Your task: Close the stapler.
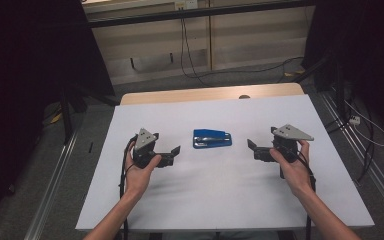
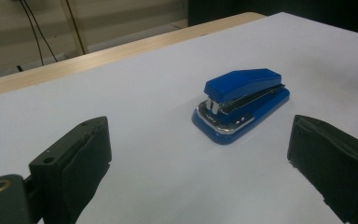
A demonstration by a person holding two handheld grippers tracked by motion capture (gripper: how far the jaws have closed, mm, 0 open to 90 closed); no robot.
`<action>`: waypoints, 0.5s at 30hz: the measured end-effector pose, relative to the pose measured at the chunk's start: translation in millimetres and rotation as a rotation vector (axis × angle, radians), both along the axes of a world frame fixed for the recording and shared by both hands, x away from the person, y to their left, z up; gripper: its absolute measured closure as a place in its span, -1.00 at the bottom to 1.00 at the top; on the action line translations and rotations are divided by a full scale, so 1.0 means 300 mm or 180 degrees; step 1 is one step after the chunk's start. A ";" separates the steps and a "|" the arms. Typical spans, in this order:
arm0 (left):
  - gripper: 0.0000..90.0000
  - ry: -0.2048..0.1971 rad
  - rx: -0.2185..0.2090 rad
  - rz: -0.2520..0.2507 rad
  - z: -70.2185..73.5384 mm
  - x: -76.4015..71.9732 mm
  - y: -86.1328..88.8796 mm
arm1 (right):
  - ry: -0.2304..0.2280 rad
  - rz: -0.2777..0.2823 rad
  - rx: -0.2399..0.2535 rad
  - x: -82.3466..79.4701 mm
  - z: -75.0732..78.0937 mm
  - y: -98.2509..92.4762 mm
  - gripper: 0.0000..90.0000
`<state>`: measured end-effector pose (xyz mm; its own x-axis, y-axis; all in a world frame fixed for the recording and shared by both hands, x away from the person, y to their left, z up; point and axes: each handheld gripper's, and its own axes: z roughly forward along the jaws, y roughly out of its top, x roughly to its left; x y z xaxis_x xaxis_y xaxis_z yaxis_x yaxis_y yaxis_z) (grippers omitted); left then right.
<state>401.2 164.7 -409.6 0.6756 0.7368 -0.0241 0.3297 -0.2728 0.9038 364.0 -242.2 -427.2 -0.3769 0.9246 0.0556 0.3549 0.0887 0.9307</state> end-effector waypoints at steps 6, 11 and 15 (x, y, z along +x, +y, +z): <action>-0.86 0.0023 -0.0037 0.0046 0.002 -0.027 0.028 | -0.0008 -0.0036 0.0009 -0.029 -0.005 -0.008 -0.92; -0.86 -0.0008 -0.0032 0.0184 0.002 -0.051 0.059 | 0.0009 -0.0063 -0.0004 -0.052 -0.005 -0.021 -0.92; -0.86 0.0009 -0.0062 0.0206 -0.004 -0.068 0.084 | 0.0007 -0.0148 0.0035 -0.074 -0.006 -0.044 -0.92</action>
<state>380.8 189.9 -411.0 0.6264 0.7785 -0.0409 0.3488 -0.2330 0.9078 341.8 -255.4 -429.1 -0.3334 0.9404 0.0666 0.3604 0.0618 0.9308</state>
